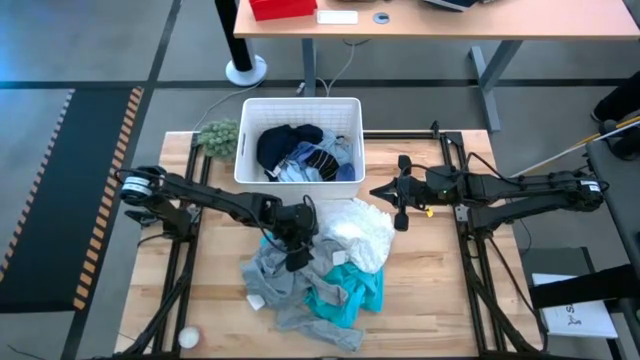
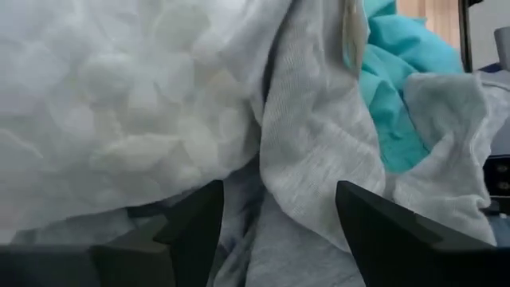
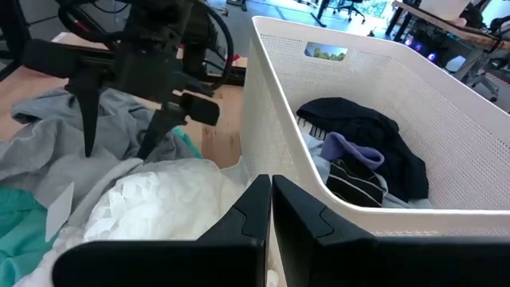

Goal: Sort clothes
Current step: Put the top gray sock into the white bin

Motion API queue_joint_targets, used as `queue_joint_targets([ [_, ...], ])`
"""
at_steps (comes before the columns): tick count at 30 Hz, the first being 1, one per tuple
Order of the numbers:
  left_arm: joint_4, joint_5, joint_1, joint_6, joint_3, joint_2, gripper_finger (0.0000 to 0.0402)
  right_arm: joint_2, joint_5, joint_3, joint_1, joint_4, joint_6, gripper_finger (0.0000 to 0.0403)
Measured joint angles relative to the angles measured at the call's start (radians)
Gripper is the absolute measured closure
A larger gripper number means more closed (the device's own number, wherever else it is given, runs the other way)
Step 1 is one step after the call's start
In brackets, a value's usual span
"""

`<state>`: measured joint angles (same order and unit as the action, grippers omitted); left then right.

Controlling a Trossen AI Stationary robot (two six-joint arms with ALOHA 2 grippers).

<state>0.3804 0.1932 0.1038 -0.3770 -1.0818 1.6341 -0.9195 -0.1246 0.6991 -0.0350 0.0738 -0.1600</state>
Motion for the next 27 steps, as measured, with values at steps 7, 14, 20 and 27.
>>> queue_joint_targets([
  [7, -0.050, 0.033, -0.001, -0.004, 0.002, -0.005, 0.0171, 0.000, 0.000, 0.000, 0.000, 0.000, 0.000, 0.0403],
  [14, -0.137, 0.068, 0.000, -0.011, 0.010, 0.002, 0.0213, 0.000, 0.000, 0.000, 0.000, 0.000, 0.000, 0.0403],
  [20, -0.138, -0.002, -0.002, 0.013, 0.015, 0.022, 0.0275, 0.000, 0.000, 0.000, 0.000, 0.000, 0.000, 0.0403],
  [27, -0.175, -0.019, -0.001, 0.029, 0.015, 0.067, 0.0382, 0.000, 0.000, 0.000, 0.000, 0.000, 0.000, 0.0403],
])
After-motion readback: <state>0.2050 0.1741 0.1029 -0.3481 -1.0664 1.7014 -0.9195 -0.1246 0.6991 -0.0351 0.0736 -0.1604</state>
